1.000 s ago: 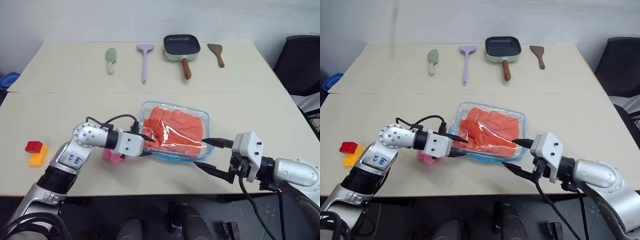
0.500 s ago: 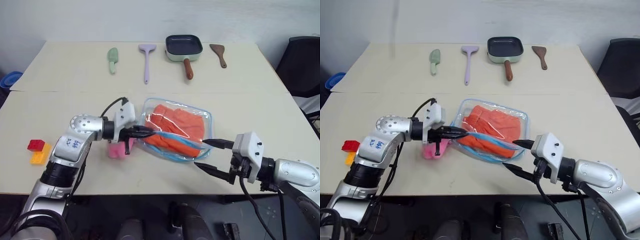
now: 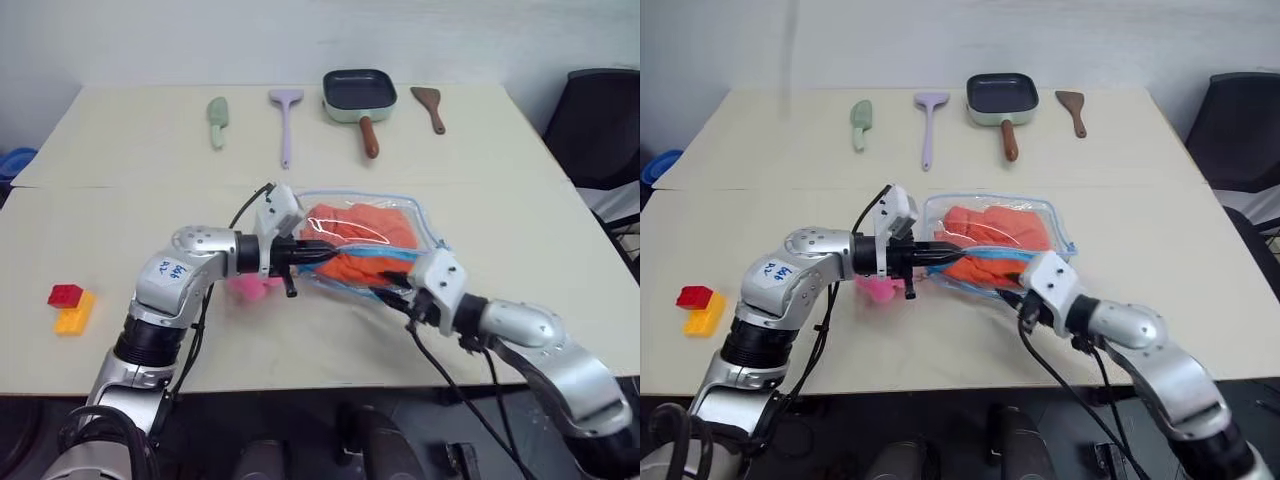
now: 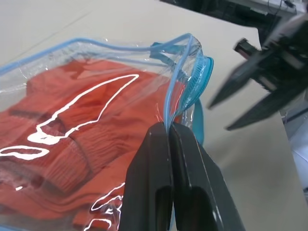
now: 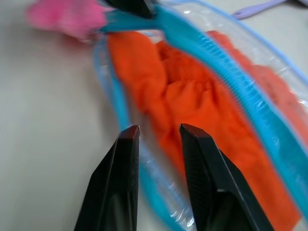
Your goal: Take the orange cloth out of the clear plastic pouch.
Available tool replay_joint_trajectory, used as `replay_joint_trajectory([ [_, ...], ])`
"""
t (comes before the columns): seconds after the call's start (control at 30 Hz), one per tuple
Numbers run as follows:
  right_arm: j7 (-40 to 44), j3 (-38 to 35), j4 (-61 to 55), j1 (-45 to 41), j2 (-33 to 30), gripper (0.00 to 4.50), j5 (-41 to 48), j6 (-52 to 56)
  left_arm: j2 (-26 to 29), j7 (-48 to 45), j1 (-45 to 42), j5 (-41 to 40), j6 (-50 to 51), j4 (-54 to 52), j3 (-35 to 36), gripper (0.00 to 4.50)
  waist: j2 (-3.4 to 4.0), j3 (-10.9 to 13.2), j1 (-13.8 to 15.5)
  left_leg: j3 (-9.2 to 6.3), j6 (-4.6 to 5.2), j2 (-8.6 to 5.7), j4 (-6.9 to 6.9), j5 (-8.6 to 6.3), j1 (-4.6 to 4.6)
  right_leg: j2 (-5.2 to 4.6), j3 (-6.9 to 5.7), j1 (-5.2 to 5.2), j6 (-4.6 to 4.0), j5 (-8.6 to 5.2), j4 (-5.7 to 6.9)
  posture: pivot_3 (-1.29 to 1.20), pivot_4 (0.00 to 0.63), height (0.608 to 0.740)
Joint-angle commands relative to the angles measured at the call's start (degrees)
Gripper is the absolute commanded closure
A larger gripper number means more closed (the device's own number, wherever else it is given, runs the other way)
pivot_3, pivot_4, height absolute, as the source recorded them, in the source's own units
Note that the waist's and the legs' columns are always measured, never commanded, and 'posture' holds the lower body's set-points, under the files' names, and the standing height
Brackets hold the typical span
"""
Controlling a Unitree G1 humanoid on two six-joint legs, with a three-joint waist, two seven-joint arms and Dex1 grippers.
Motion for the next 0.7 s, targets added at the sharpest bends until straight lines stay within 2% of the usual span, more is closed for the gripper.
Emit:
replay_joint_trajectory([
  [0.03,-2.5,1.2,3.0,-2.0,2.5,3.0,-5.1,-2.8,-0.3,0.2,-1.2,-0.2,-1.1,-1.4,0.1,4.5,0.0,0.0,0.1,0.0,0.0,0.01,-0.01,0.0,-0.02,0.0,-0.03,0.0,0.0,0.0,0.03,0.0,0.15,0.74],
  [0.1,-2.6,2.0,4.3,-3.0,3.8,2.55,-6.9,-3.2,-0.6,0.3,-1.5,0.0,-1.4,-1.2,-0.1,4.5,0.0,0.0,0.3,0.0,0.0,0.02,0.0,0.0,-0.04,-0.01,-0.11,-0.01,0.0,0.0,0.01,0.0,0.15,0.74],
  [0.23,-1.6,3.6,4.5,-3.7,6.0,1.23,-7.9,-2.4,-1.1,0.5,-1.8,0.2,-1.7,-0.9,-0.2,4.5,0.01,0.0,0.3,0.0,0.0,0.01,0.0,0.01,-0.08,-0.03,-0.11,-0.01,0.01,0.0,0.0,0.0,0.15,0.74],
  [0.53,-0.3,3.7,5.4,-3.1,7.4,1.23,-9.1,-2.3,-1.6,0.8,-2.0,0.4,-1.8,-0.9,-0.2,4.5,0.01,0.0,0.1,-0.03,0.0,0.02,0.0,0.0,-0.07,-0.02,-0.1,0.0,0.01,0.0,0.01,0.0,0.15,0.74],
  [0.7,0.5,6.0,9.0,-2.9,5.8,1.23,-13.8,-5.5,-2.1,1.0,-2.6,-0.1,-1.4,-1.0,0.2,4.5,0.0,0.0,0.1,-0.03,0.01,0.02,0.0,0.0,-0.08,-0.02,-0.1,0.0,0.01,0.0,0.0,0.0,0.15,0.74],
])
